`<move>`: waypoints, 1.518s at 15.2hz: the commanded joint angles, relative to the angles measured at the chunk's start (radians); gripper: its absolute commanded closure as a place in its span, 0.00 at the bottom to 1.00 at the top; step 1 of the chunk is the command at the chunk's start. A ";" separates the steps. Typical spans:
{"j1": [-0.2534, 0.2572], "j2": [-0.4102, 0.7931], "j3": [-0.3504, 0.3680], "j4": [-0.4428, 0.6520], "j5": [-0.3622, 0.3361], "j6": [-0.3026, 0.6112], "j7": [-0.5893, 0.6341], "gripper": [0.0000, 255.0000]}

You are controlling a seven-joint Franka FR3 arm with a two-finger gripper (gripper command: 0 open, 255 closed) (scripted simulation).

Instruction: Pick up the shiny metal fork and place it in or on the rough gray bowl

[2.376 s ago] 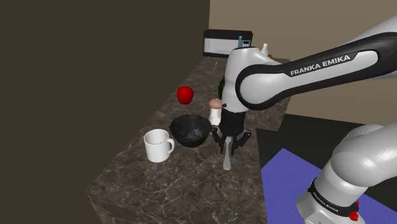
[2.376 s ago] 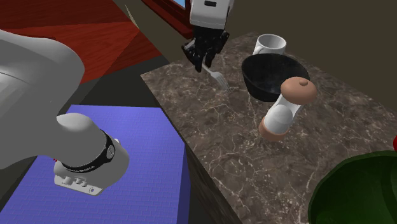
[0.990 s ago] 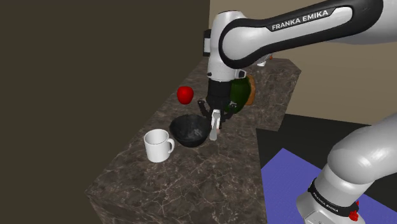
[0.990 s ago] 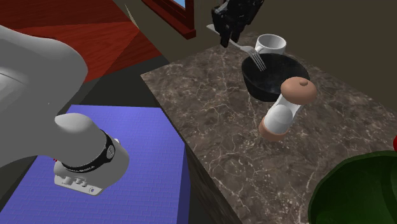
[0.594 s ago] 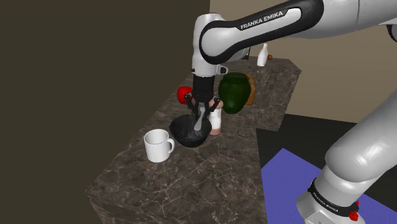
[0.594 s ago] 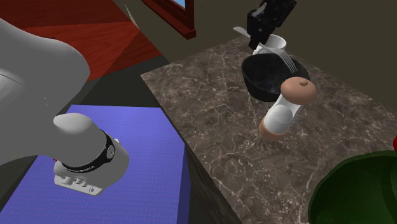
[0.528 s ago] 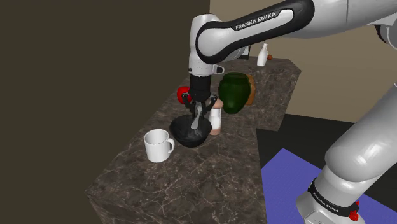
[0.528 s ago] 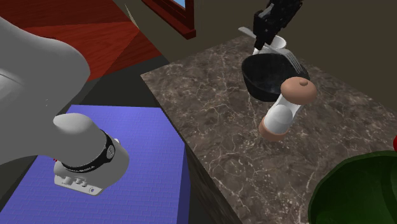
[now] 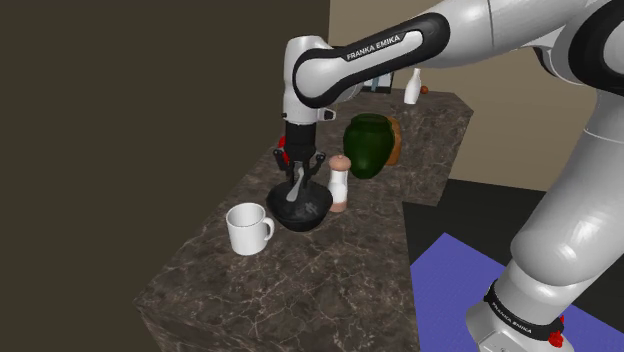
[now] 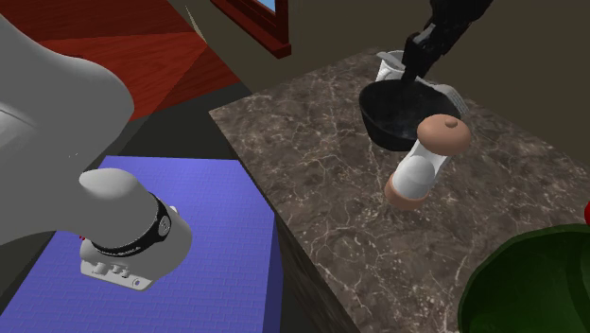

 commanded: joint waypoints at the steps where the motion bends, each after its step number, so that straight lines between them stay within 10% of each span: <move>1: 0.002 0.008 0.001 -0.020 -0.004 0.027 0.002 1.00; 13: 0.007 0.033 0.000 -0.058 -0.018 0.087 0.007 1.00; 14: 0.007 0.033 0.000 -0.058 -0.018 0.087 0.007 0.00; 23: -0.007 -0.007 -0.004 0.031 0.003 -0.037 -0.009 0.00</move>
